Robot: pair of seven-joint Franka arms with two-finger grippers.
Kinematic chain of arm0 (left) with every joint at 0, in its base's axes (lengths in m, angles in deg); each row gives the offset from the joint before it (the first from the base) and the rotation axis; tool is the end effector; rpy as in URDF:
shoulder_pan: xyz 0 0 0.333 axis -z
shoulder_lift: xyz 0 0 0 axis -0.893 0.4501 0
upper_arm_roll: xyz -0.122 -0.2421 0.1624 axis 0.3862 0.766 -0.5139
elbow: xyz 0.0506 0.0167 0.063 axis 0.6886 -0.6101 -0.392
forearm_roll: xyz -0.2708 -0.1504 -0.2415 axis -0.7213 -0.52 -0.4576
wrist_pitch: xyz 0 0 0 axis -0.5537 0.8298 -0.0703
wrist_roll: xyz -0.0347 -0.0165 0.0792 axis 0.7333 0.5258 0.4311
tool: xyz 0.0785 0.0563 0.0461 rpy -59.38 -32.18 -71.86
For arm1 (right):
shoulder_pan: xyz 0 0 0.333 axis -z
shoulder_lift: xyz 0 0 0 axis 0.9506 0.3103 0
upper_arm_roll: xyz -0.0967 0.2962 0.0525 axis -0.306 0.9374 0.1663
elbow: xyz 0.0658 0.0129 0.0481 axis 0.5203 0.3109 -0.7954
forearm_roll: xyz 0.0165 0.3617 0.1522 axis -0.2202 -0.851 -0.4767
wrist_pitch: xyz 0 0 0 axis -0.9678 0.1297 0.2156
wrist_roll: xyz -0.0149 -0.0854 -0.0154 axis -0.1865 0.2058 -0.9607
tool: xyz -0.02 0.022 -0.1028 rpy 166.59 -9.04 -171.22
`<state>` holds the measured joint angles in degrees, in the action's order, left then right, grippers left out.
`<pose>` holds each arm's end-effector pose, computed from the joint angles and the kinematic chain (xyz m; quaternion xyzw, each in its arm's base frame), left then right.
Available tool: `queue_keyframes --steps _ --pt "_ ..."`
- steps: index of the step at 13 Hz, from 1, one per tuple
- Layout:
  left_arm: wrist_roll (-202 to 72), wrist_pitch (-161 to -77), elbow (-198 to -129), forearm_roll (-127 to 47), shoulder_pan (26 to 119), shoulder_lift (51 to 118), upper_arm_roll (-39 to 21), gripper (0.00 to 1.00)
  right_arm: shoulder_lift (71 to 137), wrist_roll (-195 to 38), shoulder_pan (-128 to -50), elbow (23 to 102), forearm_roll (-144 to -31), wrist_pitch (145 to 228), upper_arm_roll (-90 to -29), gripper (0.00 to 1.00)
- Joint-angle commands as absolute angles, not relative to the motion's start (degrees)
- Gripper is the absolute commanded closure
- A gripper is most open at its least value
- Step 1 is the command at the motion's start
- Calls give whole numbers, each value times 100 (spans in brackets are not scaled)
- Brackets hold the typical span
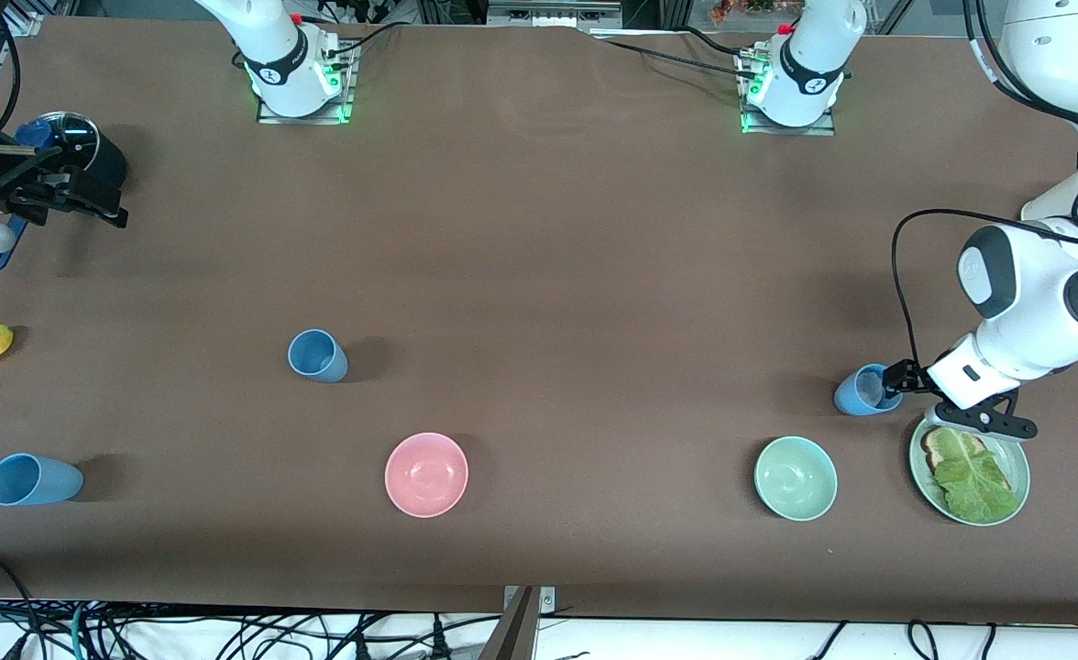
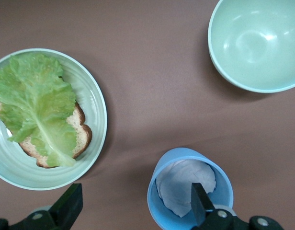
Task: Stack blue cups with both arms
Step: 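Lower the open left gripper around the blue cup's rim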
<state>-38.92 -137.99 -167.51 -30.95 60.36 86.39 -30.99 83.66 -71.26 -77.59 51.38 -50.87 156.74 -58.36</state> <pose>0.6555 0.0733 0.2881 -0.9924 0.1131 -0.0422 0.0234 0.5634 0.0123 0.6085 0.9990 -0.0103 -0.0428 0.0012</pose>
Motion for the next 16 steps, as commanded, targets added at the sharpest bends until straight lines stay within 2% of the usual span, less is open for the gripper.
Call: queue_keyframes --steps 1,3,16 --pt "-3764 -13959 -17110 -3096 6123 8377 -3194 0 8227 -7053 -7772 5248 -5051 15697 -5834 0" --pt "-3764 -14170 -17276 -3105 6123 8369 -3194 0 8227 -7062 -7772 5248 -5051 15697 -5834 0" --pt "-3887 -14461 -17277 -3658 6061 8773 -3194 0 8228 -7053 -7772 5248 -5051 15697 -5834 0"
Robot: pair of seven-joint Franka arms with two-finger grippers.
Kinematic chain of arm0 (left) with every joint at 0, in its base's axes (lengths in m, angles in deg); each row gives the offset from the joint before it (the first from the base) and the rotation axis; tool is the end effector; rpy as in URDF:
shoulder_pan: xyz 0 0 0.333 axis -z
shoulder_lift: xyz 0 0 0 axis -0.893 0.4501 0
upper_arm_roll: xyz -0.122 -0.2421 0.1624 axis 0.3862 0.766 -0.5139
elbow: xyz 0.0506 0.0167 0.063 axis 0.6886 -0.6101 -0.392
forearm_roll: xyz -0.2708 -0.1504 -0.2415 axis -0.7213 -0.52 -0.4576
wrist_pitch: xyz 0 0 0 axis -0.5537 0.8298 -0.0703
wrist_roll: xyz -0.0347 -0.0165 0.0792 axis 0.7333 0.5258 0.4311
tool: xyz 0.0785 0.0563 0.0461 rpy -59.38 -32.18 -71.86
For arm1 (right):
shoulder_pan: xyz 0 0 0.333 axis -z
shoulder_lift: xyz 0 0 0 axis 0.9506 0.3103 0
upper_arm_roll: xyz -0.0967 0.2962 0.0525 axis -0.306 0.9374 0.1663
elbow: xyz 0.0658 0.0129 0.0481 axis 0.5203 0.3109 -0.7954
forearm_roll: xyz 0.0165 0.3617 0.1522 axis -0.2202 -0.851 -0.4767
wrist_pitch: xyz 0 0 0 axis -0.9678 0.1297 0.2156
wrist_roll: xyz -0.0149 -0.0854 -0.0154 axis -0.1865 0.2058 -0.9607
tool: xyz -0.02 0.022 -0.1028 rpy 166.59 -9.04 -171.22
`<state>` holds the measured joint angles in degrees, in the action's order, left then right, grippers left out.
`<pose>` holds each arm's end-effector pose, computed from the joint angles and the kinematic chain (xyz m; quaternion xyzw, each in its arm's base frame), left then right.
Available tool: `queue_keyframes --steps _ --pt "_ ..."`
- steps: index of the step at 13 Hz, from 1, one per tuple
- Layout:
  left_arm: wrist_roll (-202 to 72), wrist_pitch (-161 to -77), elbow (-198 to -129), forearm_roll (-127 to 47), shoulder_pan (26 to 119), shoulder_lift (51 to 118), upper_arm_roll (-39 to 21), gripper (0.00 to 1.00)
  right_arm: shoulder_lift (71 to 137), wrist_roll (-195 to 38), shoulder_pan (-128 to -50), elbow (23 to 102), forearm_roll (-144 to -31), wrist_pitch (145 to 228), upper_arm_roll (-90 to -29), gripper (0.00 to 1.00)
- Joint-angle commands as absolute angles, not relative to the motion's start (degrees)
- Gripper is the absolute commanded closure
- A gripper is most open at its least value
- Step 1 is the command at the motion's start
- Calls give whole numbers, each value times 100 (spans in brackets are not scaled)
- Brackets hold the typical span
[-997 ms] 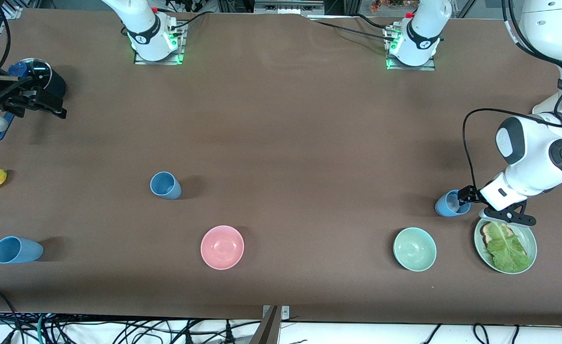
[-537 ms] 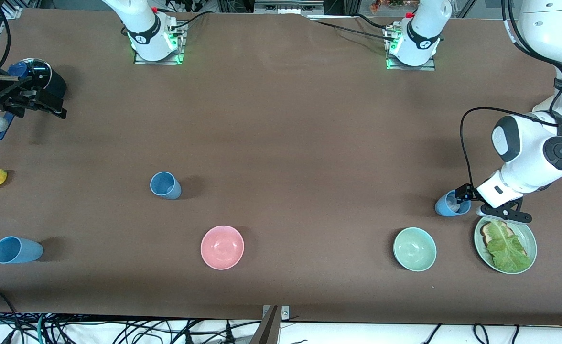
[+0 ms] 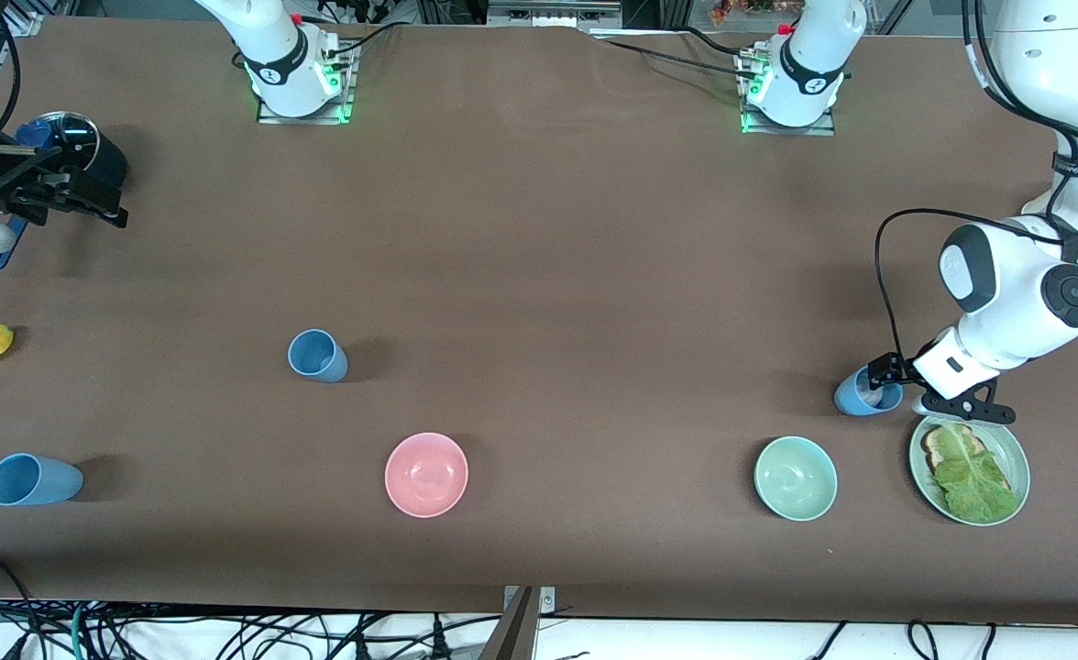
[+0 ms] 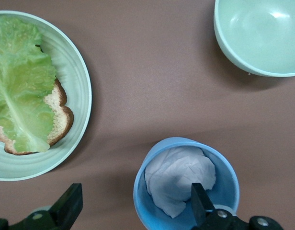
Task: Stack blue cups with both arms
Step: 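Close the left gripper on the blue cup and lift it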
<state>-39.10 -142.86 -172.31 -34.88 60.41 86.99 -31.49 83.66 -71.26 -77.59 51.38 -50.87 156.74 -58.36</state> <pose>0.6372 0.0771 0.2535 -0.9957 0.0826 -0.0427 0.0030 0.5634 0.0123 0.6085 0.9990 -0.0103 -0.0428 0.0012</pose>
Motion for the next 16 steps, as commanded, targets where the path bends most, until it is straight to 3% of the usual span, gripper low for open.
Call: queue_keyframes --steps 1,7,8,10,11,13,14,16 --pt "-3887 -14461 -17277 -3658 6044 8782 -3194 0 8227 -7053 -7772 5248 -5051 15697 -5834 0" --pt "-3957 -14601 -17242 -3667 6044 9001 -3185 3 8228 -7062 -7772 5248 -5051 15697 -5825 0" --pt "-4018 -14601 -17242 -3667 6044 9001 -3185 10 8236 -7053 -7772 5248 -5051 15697 -5833 0" --pt "-4097 -14601 -17242 -3667 6044 9001 -3176 35 8236 -7053 -7772 5248 -5051 15688 -5834 0" --pt "-4150 -14601 -17242 -3667 6052 9001 -3176 50 8236 -7053 -7772 5248 -5051 15697 -5825 0" --pt "-4325 -14593 -17242 -3667 6061 8993 -3159 88 8236 -7053 -7772 5256 -5051 15688 -5825 0" --pt "-4379 -14584 -17242 -3667 6061 8993 -3159 100 8236 -7053 -7772 5248 -5051 15688 -5825 0" --pt "-4502 -14575 -17233 -3667 6061 8993 -3150 100 8236 -7053 -7772 5256 -5051 15688 -5825 0"
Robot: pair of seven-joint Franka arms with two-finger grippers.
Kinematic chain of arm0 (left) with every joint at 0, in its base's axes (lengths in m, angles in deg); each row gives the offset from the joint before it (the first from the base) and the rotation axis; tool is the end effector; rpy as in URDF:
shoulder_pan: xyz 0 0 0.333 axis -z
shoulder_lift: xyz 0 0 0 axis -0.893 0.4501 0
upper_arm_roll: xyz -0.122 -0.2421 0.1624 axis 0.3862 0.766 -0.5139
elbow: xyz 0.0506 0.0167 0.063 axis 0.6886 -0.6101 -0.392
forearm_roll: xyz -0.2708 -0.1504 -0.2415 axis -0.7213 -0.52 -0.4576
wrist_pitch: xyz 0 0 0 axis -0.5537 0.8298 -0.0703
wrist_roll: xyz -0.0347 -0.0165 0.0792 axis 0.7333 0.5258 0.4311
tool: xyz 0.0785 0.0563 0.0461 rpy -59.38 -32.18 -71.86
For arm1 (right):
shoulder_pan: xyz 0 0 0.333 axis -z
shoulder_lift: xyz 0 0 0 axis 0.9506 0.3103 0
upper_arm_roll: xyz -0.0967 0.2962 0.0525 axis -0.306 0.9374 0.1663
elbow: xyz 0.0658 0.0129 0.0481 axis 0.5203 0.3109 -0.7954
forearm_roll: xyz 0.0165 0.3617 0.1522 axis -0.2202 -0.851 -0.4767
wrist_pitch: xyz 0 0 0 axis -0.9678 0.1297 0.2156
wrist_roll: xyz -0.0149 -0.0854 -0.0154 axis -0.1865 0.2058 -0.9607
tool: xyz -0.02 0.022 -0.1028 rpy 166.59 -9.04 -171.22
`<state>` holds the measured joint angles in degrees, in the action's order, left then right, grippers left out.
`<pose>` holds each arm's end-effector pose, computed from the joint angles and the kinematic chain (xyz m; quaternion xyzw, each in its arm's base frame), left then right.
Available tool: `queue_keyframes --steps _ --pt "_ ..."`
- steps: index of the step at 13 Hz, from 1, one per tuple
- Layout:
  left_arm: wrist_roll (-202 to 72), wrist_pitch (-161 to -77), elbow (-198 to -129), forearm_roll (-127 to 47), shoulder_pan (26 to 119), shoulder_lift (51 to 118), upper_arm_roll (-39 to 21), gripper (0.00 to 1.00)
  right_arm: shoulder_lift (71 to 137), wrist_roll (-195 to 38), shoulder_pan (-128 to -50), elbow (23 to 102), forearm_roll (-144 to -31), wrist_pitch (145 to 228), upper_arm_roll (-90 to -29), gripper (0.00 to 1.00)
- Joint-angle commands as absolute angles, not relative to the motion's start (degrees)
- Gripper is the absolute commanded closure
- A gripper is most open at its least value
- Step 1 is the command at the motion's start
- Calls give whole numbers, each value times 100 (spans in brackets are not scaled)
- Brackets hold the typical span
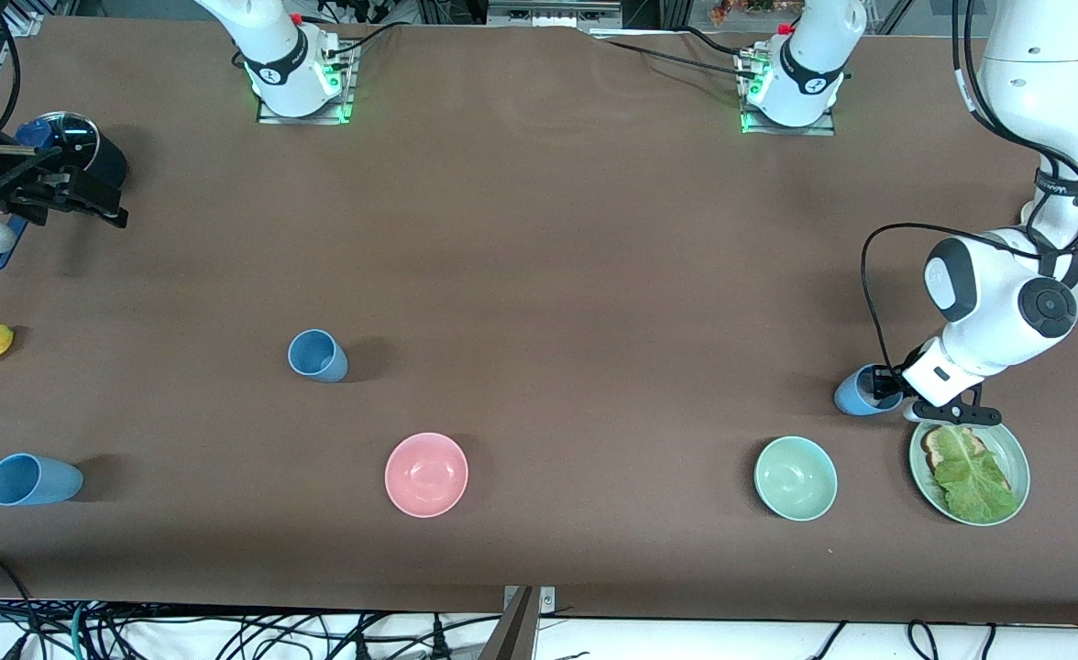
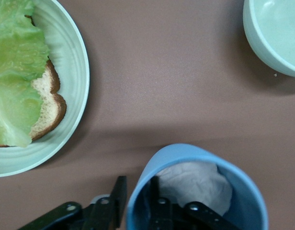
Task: Stack blue cups with both arms
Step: 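Close the left gripper on the blue cup and lift it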
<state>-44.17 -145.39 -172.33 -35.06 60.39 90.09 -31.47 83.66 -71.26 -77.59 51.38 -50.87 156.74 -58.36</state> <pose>0.6363 0.0776 0.2230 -0.9986 0.0370 -0.0375 0.0022 0.5634 0.0123 0.6085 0.9990 -0.0103 -0.0428 0.0012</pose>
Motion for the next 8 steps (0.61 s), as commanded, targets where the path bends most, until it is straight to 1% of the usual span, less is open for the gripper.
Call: queue_keyframes --steps 1,4,5,8 --pt "-4511 -14575 -17224 -3667 6061 8984 -3150 100 8236 -7053 -7772 5248 -5051 15688 -5825 0" --pt "-4528 -14479 -17110 -3667 6070 8905 -3141 100 8236 -7053 -7772 5248 -5051 15697 -5825 0" --pt "-4520 -14304 -17006 -3667 6070 8826 -3141 100 8236 -7053 -7772 5248 -5051 15697 -5825 0" --pt "-4537 -13015 -16181 -3667 6079 8703 -3141 100 8236 -7053 -7772 5248 -5051 15697 -5825 0"
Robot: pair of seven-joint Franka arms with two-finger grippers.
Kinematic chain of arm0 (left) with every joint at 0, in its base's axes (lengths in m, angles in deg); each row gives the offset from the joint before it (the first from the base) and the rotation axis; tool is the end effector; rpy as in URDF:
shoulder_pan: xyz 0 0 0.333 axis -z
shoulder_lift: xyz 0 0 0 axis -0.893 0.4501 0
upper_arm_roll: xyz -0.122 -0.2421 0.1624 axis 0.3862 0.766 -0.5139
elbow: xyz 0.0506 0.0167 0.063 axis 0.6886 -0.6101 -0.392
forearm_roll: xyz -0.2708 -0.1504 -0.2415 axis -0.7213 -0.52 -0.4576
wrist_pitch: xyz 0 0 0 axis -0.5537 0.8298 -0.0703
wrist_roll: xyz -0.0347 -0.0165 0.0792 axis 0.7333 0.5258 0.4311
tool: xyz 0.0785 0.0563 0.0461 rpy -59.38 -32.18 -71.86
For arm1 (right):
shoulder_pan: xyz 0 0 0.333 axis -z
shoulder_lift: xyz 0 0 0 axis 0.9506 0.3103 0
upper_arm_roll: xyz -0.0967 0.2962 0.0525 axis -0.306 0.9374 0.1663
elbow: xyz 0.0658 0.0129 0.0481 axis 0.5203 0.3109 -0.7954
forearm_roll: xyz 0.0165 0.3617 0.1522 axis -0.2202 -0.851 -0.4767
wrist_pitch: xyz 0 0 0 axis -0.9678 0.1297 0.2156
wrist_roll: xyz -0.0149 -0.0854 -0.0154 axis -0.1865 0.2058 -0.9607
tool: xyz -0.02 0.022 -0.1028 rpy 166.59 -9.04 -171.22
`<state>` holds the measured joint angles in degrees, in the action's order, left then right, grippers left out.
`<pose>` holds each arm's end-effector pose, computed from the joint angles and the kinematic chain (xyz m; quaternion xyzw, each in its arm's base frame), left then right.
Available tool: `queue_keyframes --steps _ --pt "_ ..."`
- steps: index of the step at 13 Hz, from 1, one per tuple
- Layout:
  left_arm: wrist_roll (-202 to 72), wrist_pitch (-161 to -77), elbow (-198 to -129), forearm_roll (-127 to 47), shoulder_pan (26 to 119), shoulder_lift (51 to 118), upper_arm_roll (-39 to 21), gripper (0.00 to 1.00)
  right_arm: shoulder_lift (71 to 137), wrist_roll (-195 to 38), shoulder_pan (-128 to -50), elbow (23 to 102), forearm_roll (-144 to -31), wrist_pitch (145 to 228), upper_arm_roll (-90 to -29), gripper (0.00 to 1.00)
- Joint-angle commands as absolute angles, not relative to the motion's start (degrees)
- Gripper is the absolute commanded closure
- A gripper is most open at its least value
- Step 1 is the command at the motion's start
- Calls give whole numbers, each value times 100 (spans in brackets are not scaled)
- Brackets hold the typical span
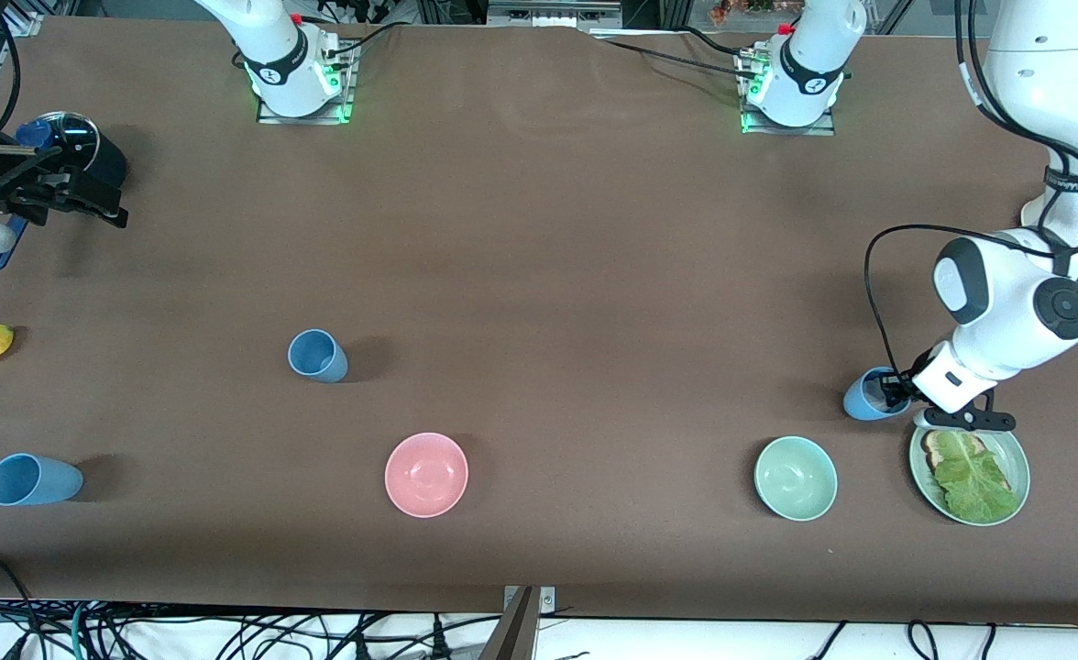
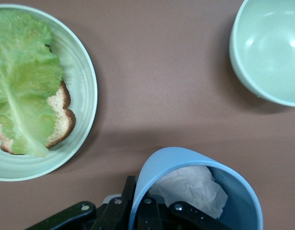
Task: Stack blue cups with both arms
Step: 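Close the left gripper on the blue cup and lift it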
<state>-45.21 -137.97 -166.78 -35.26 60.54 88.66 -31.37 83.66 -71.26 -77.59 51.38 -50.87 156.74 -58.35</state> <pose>0.6569 0.0746 0.2676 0.9989 -0.0314 0.0346 0.0048 0.5634 0.0124 0.6085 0.9990 -0.0102 -0.0428 0.0012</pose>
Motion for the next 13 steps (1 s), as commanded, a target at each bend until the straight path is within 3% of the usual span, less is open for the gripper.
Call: queue_keyframes --steps 1,7,13 --pt "-4537 -12697 -16013 -3667 6079 8668 -3141 100 8236 -7053 -7772 5248 -5051 15697 -5825 0" --pt "-5659 -11834 -15985 -3650 6298 8343 -2800 100 8236 -7053 -7772 5248 -5051 15697 -5825 0" --pt "-7759 -11683 -15985 -3571 6886 8184 -2245 100 8236 -7053 -7772 5248 -5051 15697 -5825 0"
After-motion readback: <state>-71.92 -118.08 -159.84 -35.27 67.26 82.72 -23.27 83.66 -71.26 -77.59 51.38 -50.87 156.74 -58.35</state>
